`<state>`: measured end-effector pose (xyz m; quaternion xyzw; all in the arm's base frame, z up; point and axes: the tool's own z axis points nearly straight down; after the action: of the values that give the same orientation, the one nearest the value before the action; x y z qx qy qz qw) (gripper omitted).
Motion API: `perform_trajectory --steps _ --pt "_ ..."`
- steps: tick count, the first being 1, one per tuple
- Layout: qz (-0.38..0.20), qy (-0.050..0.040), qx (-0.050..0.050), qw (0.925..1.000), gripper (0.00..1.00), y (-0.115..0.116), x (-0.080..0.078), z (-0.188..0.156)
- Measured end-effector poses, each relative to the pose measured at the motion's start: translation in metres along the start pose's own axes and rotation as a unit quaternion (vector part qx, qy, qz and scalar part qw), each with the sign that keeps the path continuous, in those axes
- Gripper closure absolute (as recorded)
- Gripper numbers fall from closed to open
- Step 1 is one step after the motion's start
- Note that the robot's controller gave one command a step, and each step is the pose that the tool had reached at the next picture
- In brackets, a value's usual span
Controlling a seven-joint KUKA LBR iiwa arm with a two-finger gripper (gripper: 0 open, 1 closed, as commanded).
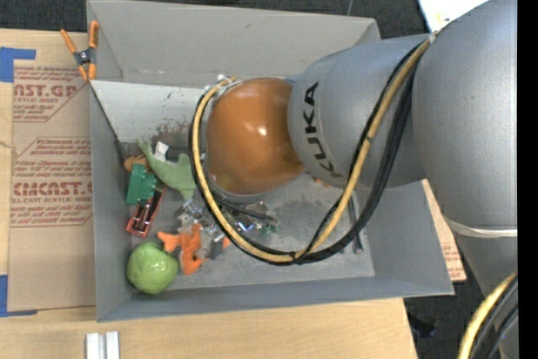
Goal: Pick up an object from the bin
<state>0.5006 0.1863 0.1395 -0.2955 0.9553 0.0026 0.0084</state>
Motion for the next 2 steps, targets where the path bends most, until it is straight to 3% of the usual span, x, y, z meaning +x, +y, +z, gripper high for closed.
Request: perform_trajectory --steps 1,2 --pt "-0.112 -0.0060 0.004 0.9937 1.00 0.015 -0.018 0.019" --pt "-0.138 -0.0049 0.001 0.9904 1.00 0.013 -0.001 0.034"
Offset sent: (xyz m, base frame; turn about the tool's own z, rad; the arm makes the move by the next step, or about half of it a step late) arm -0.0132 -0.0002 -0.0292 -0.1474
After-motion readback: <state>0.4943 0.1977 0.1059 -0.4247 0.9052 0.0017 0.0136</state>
